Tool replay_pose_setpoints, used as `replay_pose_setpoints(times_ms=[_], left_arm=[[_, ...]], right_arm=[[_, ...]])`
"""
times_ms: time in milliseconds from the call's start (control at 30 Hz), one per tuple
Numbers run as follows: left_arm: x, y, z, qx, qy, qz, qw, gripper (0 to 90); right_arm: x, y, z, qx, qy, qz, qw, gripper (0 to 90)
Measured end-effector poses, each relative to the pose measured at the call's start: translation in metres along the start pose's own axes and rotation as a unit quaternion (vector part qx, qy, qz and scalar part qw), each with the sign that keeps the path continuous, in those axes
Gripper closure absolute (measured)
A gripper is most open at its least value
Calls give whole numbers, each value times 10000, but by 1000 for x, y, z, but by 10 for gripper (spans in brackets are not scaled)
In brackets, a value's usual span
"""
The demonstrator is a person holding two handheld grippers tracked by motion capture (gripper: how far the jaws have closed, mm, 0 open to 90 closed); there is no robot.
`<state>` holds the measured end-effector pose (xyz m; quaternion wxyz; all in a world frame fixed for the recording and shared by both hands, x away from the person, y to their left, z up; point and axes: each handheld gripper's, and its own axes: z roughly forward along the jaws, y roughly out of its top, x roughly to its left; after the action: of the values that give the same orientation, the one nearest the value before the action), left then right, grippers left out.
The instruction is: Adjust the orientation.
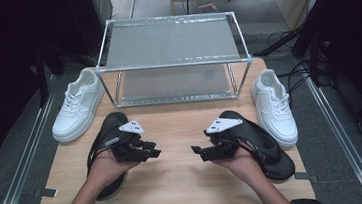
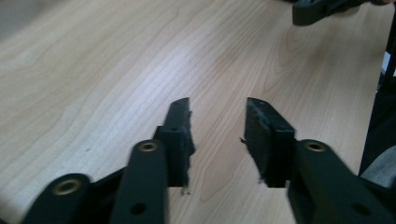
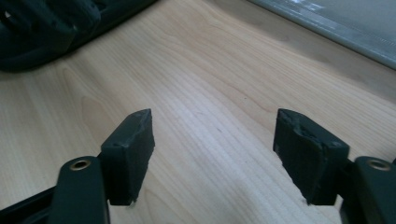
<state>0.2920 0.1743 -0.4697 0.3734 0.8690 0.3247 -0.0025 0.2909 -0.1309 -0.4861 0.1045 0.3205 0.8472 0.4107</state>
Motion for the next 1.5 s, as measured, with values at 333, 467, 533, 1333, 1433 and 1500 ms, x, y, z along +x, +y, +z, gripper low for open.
replay_pose_setpoints(times_ms=[333,467,533,1333,1433,1500], left_arm=[[19,2,-25,111,293,-51,9995,865],[26,-2,-40,60,326,-104,9994,900],[28,-3,-45,21,400,-89,9992,900],[73,-90,-116,-392,1474,-1243,9805,900],[77,-97,-118,-361,1537,-1364,9780,900],[83,-106,-118,-350,1626,-1543,9739,900]], right_arm=[[10,-6,0,397,203,-205,9988,533],[11,-6,1,361,516,-357,9974,632],[11,-6,0,297,478,-391,9976,705],[11,17,7,-67,797,-492,9956,900],[11,18,9,-46,784,-582,9952,900],[13,19,12,-26,741,-738,9945,900]])
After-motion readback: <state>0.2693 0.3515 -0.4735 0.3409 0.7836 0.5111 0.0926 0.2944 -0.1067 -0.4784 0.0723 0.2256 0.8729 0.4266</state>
